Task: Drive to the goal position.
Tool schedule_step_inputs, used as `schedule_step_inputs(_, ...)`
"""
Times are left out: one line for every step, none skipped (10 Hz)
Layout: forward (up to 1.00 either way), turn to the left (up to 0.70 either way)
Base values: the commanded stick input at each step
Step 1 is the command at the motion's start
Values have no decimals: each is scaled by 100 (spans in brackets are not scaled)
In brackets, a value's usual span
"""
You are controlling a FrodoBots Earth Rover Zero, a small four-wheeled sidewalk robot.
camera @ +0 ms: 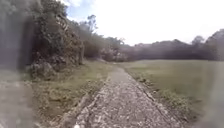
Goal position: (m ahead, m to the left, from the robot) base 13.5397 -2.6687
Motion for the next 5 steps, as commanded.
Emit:
schedule_step_inputs(100, -3)
schedule_step_inputs(100, -14)
schedule_step_inputs(100, -25)
schedule_step_inputs(100, -34)
schedule_step_inputs(100, -34)
